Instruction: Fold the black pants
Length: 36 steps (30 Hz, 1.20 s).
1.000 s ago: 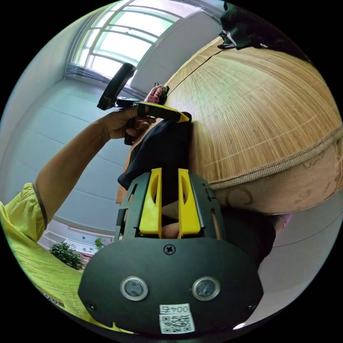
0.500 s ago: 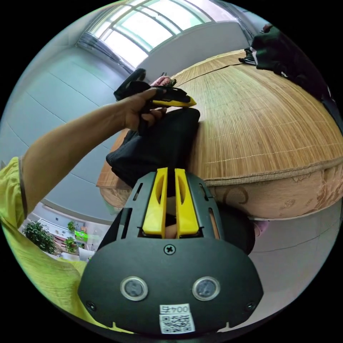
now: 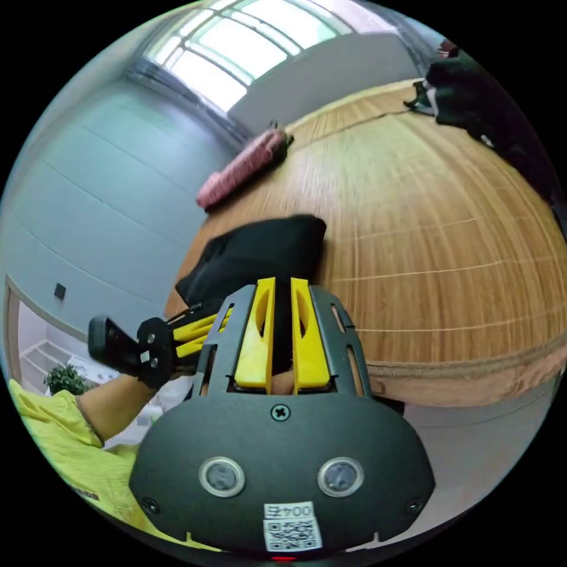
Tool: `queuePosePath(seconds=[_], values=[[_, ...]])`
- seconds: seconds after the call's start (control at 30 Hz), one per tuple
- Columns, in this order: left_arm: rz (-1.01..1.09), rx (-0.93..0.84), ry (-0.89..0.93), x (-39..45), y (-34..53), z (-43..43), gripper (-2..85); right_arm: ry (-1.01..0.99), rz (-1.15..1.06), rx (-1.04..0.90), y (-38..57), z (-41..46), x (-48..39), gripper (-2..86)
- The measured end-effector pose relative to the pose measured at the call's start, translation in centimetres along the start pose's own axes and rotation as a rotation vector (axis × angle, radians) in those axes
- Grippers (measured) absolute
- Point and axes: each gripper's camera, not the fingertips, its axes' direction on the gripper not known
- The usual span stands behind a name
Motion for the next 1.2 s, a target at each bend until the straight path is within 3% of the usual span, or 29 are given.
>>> queuePosePath(seconds=[0.03,0.13,0.27,0.4,0.43,0.47,0.57,0.73,0.93,1.2], values=[[-0.073,-0.02,0.045,-1.0,0.3,0.0,0.7,0.077,-0.034,-0.151,-0.6,3.5,-0.9,2.3],[-0.256,0.061,0.158,-4.7,0.8,-4.5,0.6,0.151,-0.075,-0.086,-0.7,2.4,-3.9,2.2],[-0.487,0.183,0.092,-7.3,6.8,-11.4,0.5,0.197,-0.223,0.08,1.2,-0.2,-10.1,2.3],[-0.803,0.093,0.097,-10.3,18.2,-14.1,0.4,0.296,-0.378,0.089,1.9,3.6,-15.8,2.1],[-0.863,0.045,0.08,-10.9,21.0,-14.8,0.4,0.329,-0.403,0.027,2.0,6.4,-16.6,1.8],[-0.889,0.031,0.067,-11.2,22.3,-15.3,0.4,0.405,-0.416,-0.154,2.3,10.7,-16.5,1.6],[-0.998,0.021,0.025,-12.4,28.3,-18.7,0.3,0.51,-0.485,-0.114,3.5,12.0,-19.2,1.9],[-1.179,0.068,0.032,-13.4,37.0,-22.6,0.4,0.368,-0.542,0.009,5.0,8.5,-24.4,10.1],[-1.247,0.12,0.126,-14.1,38.8,-22.0,1.5,0.452,-0.809,-0.115,8.7,12.2,-30.0,14.0],[-1.193,0.11,0.18,-17.7,35.1,-20.3,6.7,0.387,-0.679,-0.113,7.2,11.3,-30.9,9.7]])
